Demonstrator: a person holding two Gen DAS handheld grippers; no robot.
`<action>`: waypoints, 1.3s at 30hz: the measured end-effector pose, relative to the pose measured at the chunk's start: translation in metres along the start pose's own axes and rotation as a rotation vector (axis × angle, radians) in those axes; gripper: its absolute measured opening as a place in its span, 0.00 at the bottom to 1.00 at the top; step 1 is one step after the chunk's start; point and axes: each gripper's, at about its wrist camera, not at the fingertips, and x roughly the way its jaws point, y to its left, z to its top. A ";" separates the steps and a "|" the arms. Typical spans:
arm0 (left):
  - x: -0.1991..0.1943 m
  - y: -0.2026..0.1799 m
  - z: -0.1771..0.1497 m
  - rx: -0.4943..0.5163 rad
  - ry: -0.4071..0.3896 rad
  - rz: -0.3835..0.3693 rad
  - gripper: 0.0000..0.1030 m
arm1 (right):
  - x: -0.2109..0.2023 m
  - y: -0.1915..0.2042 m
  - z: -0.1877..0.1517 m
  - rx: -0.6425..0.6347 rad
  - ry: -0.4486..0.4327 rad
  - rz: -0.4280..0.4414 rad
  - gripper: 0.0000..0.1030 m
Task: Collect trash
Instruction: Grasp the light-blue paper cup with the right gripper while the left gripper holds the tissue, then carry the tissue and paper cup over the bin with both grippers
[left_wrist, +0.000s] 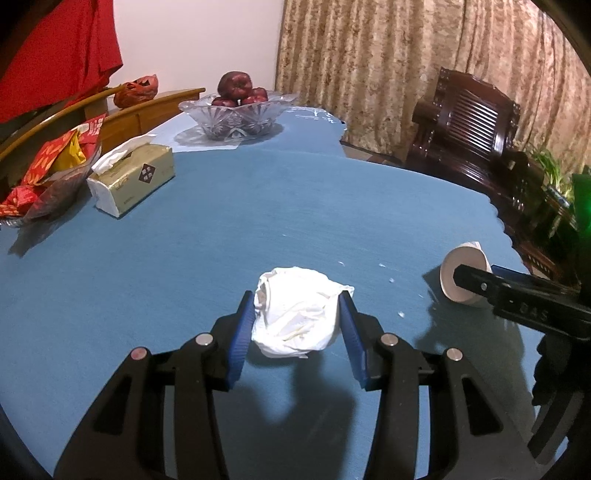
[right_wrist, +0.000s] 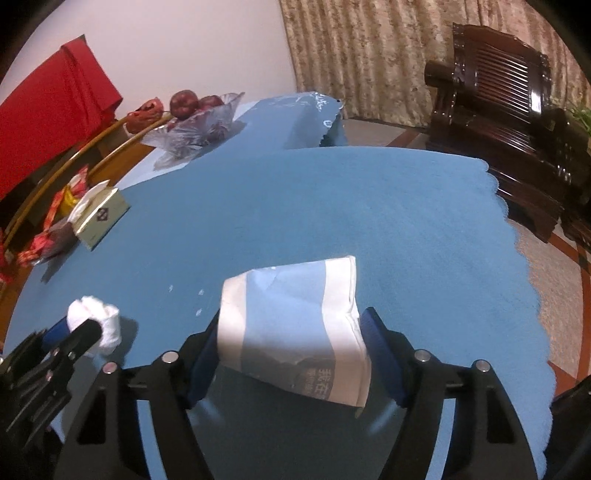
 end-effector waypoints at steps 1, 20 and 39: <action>-0.001 -0.002 -0.001 0.004 0.001 -0.003 0.43 | -0.006 0.000 -0.004 -0.008 -0.003 0.005 0.69; -0.069 -0.056 -0.025 0.020 -0.031 -0.064 0.43 | -0.111 -0.005 -0.043 -0.057 -0.092 0.028 0.69; -0.170 -0.122 -0.035 0.057 -0.149 -0.149 0.43 | -0.248 -0.053 -0.084 -0.015 -0.232 -0.058 0.69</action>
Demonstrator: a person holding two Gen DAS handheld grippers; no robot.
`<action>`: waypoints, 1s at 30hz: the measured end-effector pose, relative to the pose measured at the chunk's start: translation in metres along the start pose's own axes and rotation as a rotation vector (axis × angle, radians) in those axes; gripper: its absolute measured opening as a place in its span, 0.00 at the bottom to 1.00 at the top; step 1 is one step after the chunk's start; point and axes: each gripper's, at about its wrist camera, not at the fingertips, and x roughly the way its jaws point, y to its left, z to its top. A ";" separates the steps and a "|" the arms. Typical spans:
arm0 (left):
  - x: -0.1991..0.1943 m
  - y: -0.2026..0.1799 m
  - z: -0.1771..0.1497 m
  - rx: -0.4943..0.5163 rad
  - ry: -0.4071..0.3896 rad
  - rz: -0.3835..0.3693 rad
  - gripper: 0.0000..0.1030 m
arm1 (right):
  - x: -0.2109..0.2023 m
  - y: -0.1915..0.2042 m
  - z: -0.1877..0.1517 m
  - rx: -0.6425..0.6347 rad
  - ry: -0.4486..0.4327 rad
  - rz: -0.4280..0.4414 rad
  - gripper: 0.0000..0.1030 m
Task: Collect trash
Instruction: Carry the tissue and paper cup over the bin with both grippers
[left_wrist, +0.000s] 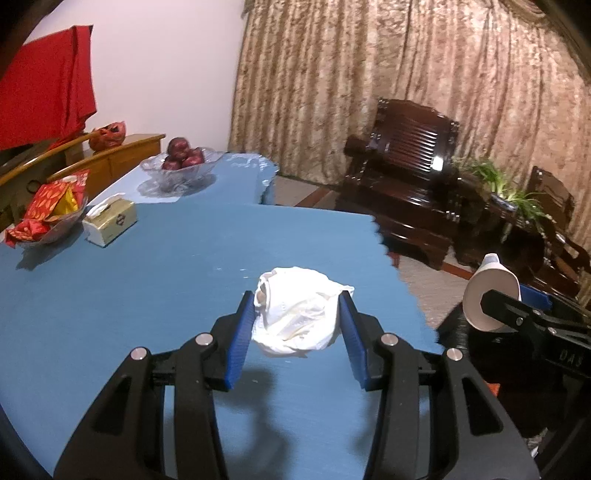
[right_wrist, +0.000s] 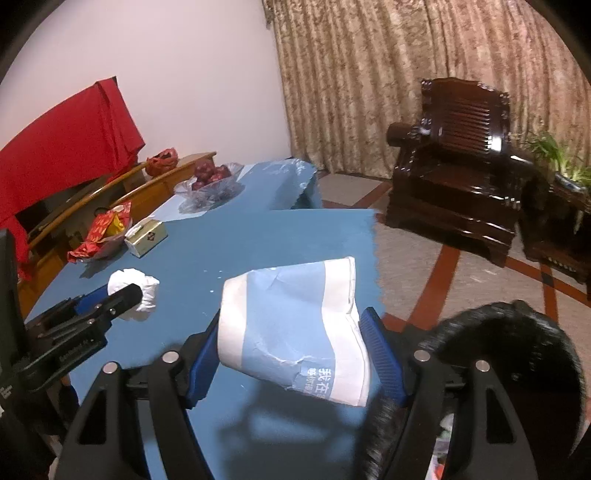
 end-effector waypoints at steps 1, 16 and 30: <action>-0.002 -0.005 -0.001 0.005 -0.003 -0.008 0.43 | -0.007 -0.004 -0.003 0.002 -0.005 -0.008 0.69; -0.034 -0.101 -0.016 0.098 -0.046 -0.158 0.43 | -0.092 -0.070 -0.030 0.066 -0.094 -0.137 0.69; -0.018 -0.185 -0.037 0.208 -0.019 -0.300 0.43 | -0.132 -0.129 -0.056 0.140 -0.109 -0.275 0.69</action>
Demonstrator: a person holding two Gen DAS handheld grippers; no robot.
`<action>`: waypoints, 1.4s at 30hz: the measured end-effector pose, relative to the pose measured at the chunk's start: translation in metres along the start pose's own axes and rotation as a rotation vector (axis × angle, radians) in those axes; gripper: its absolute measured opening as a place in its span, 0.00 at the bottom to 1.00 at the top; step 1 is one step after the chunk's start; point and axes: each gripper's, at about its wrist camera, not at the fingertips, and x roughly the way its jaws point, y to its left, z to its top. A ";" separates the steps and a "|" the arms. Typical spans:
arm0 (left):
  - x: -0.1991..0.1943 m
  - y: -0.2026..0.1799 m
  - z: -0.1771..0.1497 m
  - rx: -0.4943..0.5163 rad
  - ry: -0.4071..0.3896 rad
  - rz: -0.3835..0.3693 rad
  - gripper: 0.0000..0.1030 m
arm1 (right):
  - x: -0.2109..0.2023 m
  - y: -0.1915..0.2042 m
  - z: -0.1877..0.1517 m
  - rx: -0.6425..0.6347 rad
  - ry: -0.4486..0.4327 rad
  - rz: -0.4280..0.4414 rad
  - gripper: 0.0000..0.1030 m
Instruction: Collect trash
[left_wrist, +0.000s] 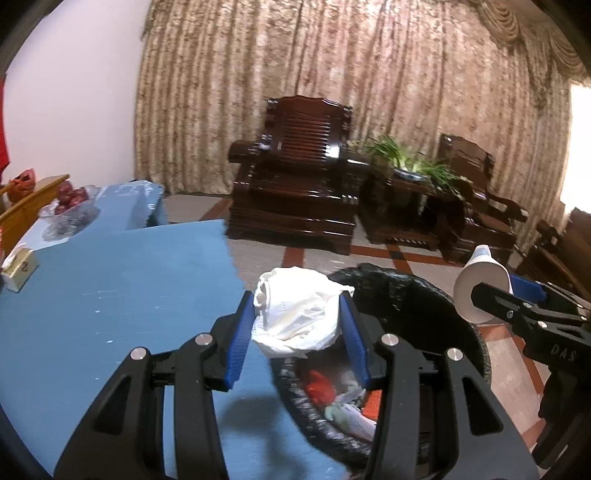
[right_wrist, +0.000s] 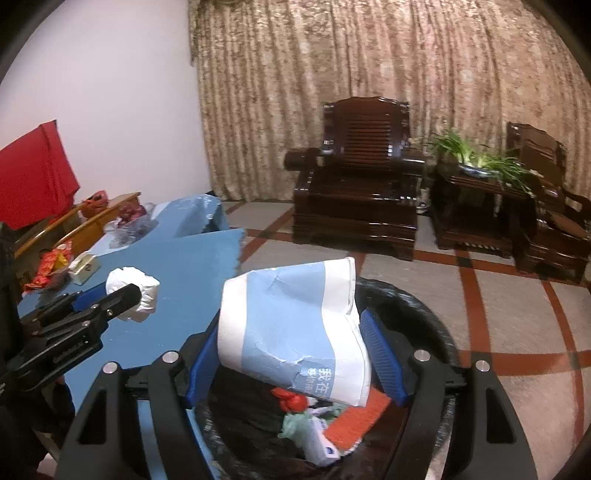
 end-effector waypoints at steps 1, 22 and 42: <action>0.003 -0.004 -0.001 0.005 0.003 -0.007 0.43 | 0.001 -0.005 -0.001 0.004 0.004 -0.012 0.69; 0.091 -0.052 -0.020 0.082 0.102 -0.111 0.47 | 0.040 -0.062 -0.023 0.039 0.087 -0.097 0.71; 0.032 -0.008 0.003 0.059 0.070 -0.034 0.91 | 0.010 -0.039 -0.013 0.049 0.061 -0.054 0.94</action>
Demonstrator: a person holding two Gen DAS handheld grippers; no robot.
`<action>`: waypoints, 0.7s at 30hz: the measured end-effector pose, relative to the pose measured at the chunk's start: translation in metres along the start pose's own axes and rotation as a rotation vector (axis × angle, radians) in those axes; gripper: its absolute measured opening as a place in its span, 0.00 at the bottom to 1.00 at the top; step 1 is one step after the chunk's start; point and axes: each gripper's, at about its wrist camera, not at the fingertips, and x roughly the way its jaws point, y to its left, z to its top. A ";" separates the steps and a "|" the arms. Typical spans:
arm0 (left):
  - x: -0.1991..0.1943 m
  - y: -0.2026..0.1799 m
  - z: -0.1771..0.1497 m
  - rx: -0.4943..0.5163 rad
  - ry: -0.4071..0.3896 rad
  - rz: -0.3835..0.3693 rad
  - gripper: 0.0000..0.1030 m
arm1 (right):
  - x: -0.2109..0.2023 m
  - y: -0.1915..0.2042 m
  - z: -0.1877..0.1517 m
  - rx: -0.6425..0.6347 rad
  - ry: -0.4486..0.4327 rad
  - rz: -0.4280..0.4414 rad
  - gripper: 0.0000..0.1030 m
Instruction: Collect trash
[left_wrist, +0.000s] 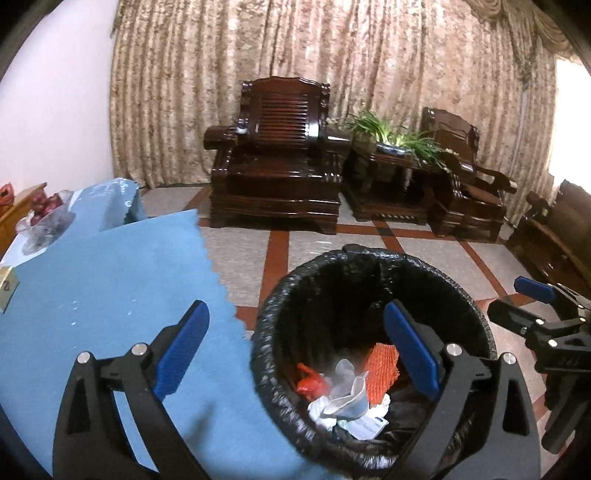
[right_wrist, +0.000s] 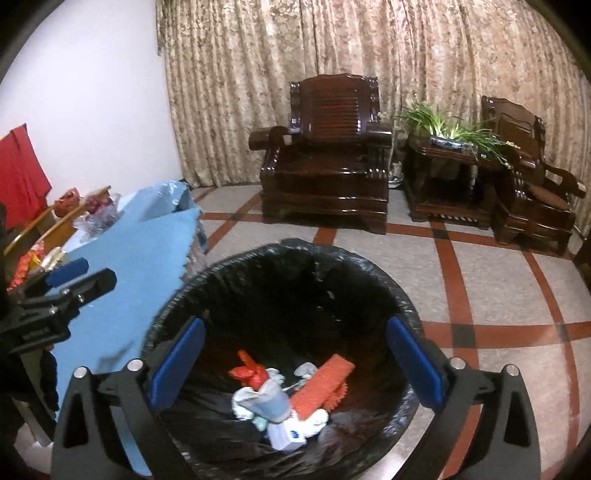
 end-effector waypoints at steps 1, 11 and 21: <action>-0.005 0.002 0.000 -0.003 0.000 0.007 0.91 | -0.006 0.005 0.002 -0.005 -0.008 0.009 0.94; -0.066 0.014 -0.003 -0.032 -0.020 0.102 0.92 | -0.048 0.038 0.016 -0.019 -0.045 0.072 0.94; -0.121 0.017 -0.009 -0.039 -0.089 0.167 0.93 | -0.076 0.064 0.018 -0.055 -0.063 0.073 0.94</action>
